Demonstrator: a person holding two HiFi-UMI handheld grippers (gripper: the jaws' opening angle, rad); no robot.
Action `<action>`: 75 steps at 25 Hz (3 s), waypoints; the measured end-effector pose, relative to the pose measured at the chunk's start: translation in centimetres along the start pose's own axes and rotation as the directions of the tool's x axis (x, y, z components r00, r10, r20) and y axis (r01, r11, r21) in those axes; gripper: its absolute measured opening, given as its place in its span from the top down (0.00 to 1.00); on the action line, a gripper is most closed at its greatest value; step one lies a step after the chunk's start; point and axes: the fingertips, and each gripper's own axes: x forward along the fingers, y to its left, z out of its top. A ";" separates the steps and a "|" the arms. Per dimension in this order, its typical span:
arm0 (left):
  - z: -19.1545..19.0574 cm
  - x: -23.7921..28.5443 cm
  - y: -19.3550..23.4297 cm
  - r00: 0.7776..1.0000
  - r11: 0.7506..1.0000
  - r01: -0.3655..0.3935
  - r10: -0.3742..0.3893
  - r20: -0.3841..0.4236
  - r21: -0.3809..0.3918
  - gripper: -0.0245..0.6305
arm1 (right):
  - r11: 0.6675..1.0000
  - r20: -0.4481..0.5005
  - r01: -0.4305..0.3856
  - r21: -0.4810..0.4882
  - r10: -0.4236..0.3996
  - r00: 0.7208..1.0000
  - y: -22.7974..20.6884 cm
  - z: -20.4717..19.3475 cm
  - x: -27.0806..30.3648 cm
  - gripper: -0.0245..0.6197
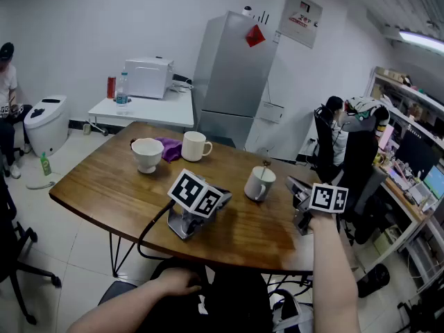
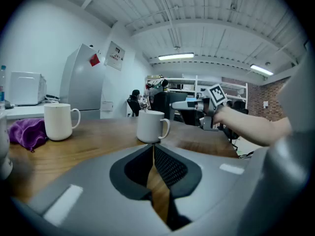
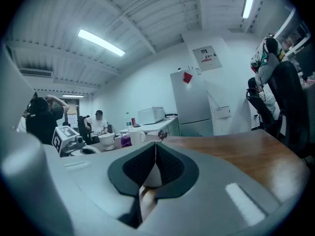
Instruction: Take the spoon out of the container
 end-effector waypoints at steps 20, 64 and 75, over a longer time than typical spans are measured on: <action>0.4 0.2 -0.3 1.000 1.000 -0.001 0.001 -0.009 0.013 0.95 | 0.995 -0.124 -0.025 0.092 0.036 0.992 -2.6 2.1 9.4 0.80; 0.3 -0.1 0.2 1.000 1.000 0.001 -0.001 -0.007 0.013 0.95 | 0.966 -0.056 0.111 0.235 -0.100 0.993 -7.2 0.9 -0.2 0.89; 0.1 -0.1 0.1 1.000 1.000 0.001 -0.001 -0.007 0.012 0.95 | 0.949 -0.197 0.167 0.268 -0.116 0.973 -7.8 -5.8 -0.6 0.89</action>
